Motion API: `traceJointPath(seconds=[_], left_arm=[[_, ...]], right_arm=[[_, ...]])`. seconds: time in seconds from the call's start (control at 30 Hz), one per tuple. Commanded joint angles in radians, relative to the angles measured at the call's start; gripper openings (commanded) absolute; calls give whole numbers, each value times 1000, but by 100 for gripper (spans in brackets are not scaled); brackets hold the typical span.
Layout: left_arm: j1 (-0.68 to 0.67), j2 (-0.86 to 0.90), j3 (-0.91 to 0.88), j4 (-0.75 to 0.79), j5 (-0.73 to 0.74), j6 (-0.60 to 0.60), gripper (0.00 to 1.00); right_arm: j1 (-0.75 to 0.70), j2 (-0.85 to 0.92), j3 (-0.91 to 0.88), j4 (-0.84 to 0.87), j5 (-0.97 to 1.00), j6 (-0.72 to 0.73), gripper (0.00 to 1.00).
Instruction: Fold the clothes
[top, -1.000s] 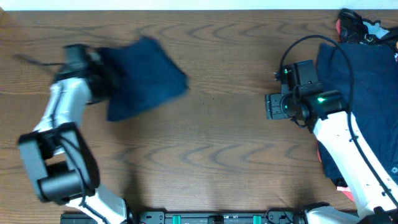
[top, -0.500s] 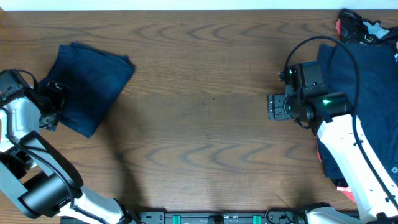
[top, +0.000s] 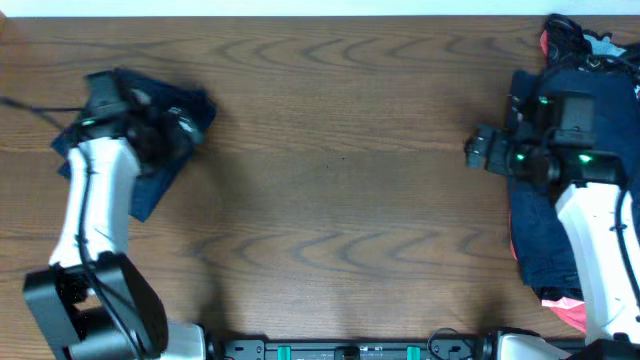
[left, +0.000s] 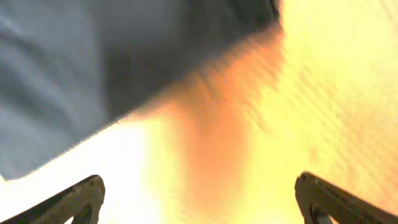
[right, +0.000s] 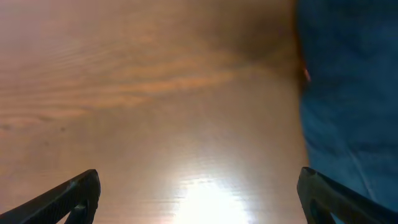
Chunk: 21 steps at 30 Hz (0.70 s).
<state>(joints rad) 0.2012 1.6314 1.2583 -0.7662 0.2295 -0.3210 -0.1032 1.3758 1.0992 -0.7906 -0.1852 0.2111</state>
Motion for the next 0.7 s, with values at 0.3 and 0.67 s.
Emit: traceJointPath(seconds=[0.3,0.67], left_arm=[[-228,-365,-119,-229,-153,119,98],[-349,-1162,-513,-17,-213,121,98]], right_arm=[[-154,-171,-11,-194,-48,-79,99],[-122,-871,-397,49,28,-108,99]])
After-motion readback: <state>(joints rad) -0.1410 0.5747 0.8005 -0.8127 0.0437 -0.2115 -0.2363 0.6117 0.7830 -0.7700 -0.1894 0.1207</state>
